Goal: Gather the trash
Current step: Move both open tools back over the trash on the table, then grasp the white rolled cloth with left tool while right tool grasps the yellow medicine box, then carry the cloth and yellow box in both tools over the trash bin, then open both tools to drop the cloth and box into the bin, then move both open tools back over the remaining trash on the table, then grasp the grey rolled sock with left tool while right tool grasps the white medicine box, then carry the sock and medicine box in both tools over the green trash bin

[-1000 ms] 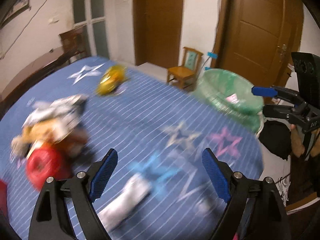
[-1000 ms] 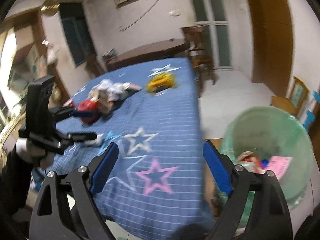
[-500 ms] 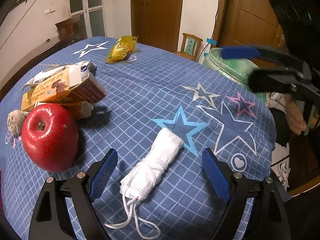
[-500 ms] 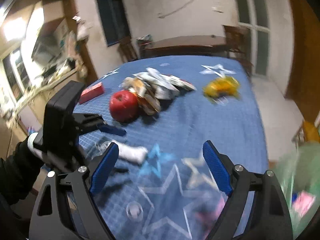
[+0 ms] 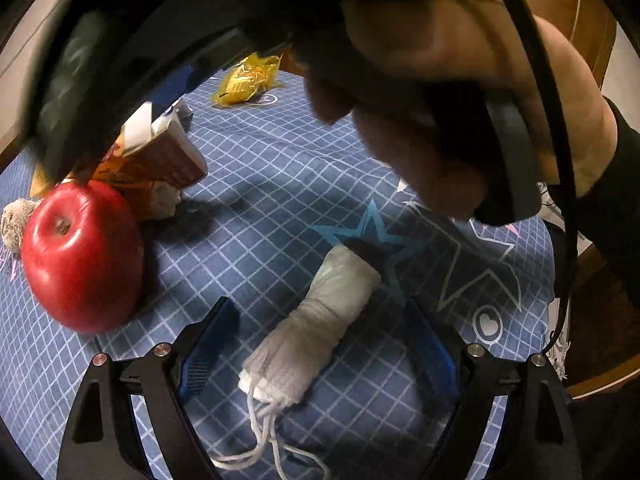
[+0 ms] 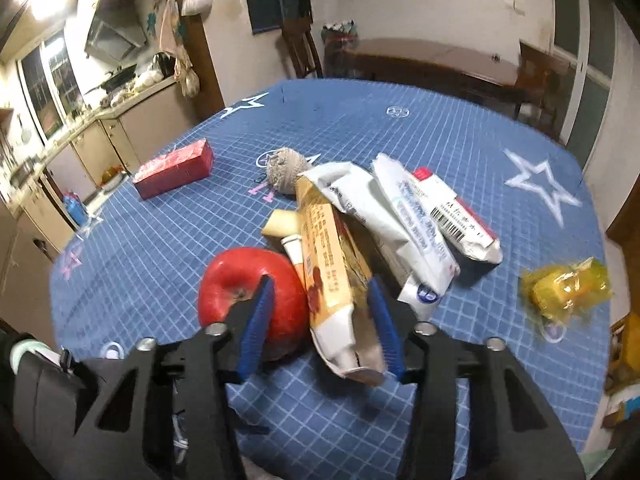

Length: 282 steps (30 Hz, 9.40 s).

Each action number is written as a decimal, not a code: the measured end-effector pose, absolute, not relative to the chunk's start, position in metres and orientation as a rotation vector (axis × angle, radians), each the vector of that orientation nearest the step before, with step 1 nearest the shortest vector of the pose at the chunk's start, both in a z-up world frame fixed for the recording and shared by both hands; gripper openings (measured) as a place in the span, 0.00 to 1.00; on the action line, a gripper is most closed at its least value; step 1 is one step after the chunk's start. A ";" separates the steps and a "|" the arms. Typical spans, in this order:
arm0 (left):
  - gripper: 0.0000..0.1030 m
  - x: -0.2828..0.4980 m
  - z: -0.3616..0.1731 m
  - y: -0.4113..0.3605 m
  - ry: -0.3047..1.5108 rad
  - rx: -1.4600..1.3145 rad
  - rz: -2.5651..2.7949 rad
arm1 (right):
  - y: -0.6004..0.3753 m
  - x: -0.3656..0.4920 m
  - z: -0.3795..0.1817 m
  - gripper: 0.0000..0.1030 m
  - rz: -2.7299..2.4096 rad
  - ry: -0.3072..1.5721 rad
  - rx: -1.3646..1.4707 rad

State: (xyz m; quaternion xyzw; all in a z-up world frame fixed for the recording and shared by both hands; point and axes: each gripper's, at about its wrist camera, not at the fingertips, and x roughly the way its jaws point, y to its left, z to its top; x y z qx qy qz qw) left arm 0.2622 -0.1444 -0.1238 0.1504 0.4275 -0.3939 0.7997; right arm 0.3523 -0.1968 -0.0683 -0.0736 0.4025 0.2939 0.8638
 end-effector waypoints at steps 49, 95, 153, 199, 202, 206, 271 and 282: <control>0.27 0.243 -0.108 -0.124 0.782 0.126 -0.491 | -0.313 0.217 -0.098 0.54 0.291 0.804 -0.103; 0.28 0.182 0.002 -0.238 0.429 0.022 -0.460 | -0.394 0.126 -0.008 0.55 -0.110 0.396 -0.033; 0.77 0.268 -0.120 -0.547 0.776 0.215 -0.818 | -0.646 0.155 -0.090 0.66 -0.265 0.792 0.291; 0.86 0.442 -0.086 0.035 0.855 -0.125 -0.177 | -0.346 0.281 -0.078 0.72 0.391 0.809 0.049; 0.86 0.459 -0.101 0.033 0.863 -0.141 -0.194 | -0.334 0.318 -0.073 0.72 0.428 0.829 0.035; 0.86 0.474 -0.107 0.032 0.869 -0.140 -0.218 | -0.310 0.372 -0.064 0.72 0.496 0.859 0.006; 0.46 0.197 -0.021 -0.074 0.400 -0.062 -0.166 | -0.276 0.190 -0.034 0.53 0.155 0.359 -0.061; 0.47 0.172 -0.007 -0.099 0.389 -0.045 -0.193 | -0.286 0.162 -0.025 0.53 0.111 0.333 -0.053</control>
